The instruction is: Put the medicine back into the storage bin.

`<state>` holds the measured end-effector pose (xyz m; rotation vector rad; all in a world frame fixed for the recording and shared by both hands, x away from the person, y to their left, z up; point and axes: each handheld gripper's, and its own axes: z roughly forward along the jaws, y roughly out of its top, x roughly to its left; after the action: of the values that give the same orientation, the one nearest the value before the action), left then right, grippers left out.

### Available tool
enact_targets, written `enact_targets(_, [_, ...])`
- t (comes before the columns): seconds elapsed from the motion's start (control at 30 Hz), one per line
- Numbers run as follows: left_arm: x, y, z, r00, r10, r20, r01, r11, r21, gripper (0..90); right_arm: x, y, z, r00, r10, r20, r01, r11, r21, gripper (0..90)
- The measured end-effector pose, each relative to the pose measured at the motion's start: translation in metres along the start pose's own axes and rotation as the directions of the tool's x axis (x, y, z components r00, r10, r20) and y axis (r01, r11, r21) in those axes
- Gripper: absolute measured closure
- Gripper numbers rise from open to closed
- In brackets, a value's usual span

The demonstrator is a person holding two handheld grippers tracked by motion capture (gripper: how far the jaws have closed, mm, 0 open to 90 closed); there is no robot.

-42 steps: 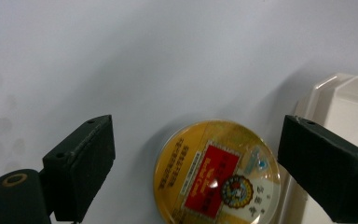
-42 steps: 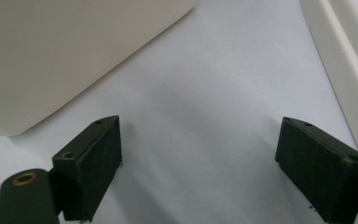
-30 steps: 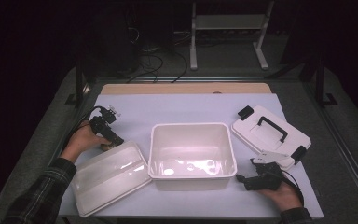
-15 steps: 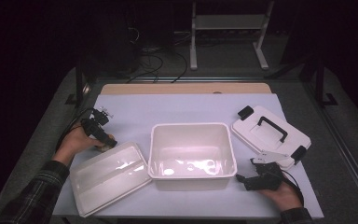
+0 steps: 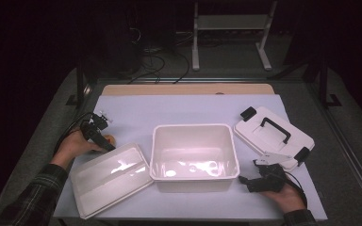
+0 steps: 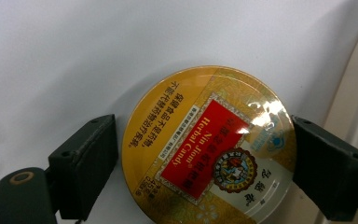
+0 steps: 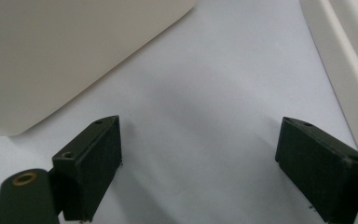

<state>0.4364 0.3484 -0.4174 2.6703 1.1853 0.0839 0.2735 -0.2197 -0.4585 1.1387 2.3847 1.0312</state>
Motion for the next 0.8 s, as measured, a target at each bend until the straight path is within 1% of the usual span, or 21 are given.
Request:
enact_targets(0.1, [0.000, 0.001, -0.002, 1.0000, 0.003, -0.001, -0.003, 1.0000, 0.002, 19.3, 0.000, 0.000, 0.000, 1.0000, 0.000, 0.000, 0.000, 1.000, 0.000, 13.5])
enact_targets(0.2, [-0.001, 0.002, -0.002, 1.0000, 0.005, -0.004, -0.005, 0.9999, 0.015, 19.5, 0.000, 0.000, 0.000, 1.0000, 0.000, 0.000, 0.000, 1.000, 0.000, 13.6])
enact_targets(0.37, [-0.001, 0.004, -0.003, 0.9999, 0.005, -0.010, -0.005, 0.9998, 0.019, 19.7, 0.000, 0.000, 0.000, 1.0000, 0.001, 0.000, -0.001, 1.000, 0.000, 13.5])
enact_targets(0.5, [-0.003, 0.007, -0.011, 0.9999, 0.009, 0.004, -0.009, 0.9998, 0.015, 19.7, 0.000, 0.000, 0.000, 1.0000, 0.000, 0.000, 0.000, 1.000, 0.000, 13.5])
enact_targets(0.6, [-0.006, 0.011, -0.021, 0.9994, 0.034, 0.010, -0.034, 0.9992, 0.022, 19.6, 0.000, 0.000, 0.000, 1.0000, 0.000, 0.000, 0.000, 1.000, 0.000, 13.5])
enact_targets(0.73, [-0.013, 0.018, -0.036, 0.9988, 0.046, 0.014, -0.046, 0.9989, 0.001, 19.6, 0.000, 0.000, 0.000, 1.0000, 0.000, 0.000, 0.000, 1.000, 0.000, 13.5])
enact_targets(0.8, [-0.017, 0.021, -0.044, 0.9981, 0.061, 0.010, -0.061, 0.9981, -0.007, 19.7, 0.000, 0.000, 0.000, 1.0000, 0.000, 0.000, 0.000, 1.000, 0.000, 13.6])
